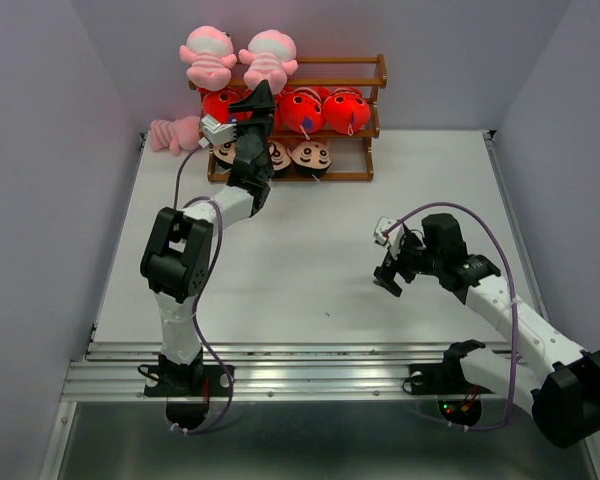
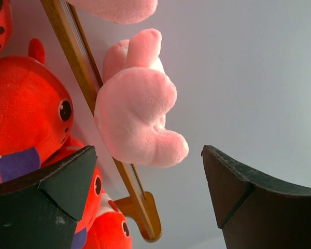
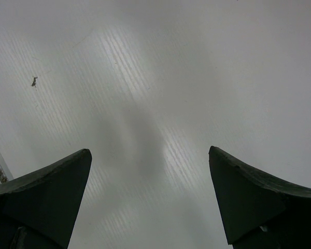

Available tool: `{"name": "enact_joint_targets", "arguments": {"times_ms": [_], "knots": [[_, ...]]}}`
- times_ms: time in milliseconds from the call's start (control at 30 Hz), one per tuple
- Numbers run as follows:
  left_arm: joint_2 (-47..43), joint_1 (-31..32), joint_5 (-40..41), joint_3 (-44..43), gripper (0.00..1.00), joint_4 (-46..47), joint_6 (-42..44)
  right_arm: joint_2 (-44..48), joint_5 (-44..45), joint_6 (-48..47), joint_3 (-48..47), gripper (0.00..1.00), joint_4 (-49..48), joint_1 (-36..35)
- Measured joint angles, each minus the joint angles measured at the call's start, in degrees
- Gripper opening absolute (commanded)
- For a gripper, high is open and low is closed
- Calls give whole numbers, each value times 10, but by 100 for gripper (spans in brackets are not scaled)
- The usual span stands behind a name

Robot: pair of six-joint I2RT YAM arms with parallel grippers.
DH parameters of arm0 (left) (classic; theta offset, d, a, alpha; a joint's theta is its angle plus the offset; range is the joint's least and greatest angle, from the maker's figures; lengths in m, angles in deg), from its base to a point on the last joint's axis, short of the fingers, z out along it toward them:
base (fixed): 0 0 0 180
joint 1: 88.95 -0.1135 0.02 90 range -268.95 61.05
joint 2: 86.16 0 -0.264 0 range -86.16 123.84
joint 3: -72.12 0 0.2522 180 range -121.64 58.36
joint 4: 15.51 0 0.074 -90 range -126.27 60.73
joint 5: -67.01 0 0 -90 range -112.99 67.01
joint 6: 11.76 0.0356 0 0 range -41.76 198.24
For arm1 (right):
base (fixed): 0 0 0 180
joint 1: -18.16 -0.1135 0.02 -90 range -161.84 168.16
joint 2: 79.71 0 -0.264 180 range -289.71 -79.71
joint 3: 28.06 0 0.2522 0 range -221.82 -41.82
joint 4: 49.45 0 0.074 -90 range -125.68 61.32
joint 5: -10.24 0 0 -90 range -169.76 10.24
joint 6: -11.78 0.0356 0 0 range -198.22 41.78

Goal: Place and organize the stuffed toys onto the shelf
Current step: Place the stuffed toy onto shelf, then grab a stuffed toy with the left arm

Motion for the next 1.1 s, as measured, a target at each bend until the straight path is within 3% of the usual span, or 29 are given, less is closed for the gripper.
{"name": "enact_joint_targets", "arguments": {"times_ms": [367, 567, 700, 867, 1000, 1100], "knots": [[-119, -9, -115, 131, 96, 25, 56, 0, 0, -4, 0, 100, 3, 4], [-240, -33, -235, 248, 96, 19, 121, 0, 0, -4, 0, 100, 5, 4], [-334, -89, -351, 310, 96, -39, 177, 2, 1, -4, 0, 100, 7, 4], [-405, -219, -470, 348, 96, -133, 222, 3, 2, -4, 0, 100, 7, 4], [-395, -309, -494, 361, 97, -191, 214, 3, 2, -4, 0, 100, 7, 4], [-359, -325, -482, 359, 96, -232, 203, 3, 2, -4, 0, 100, 7, 4]]}}
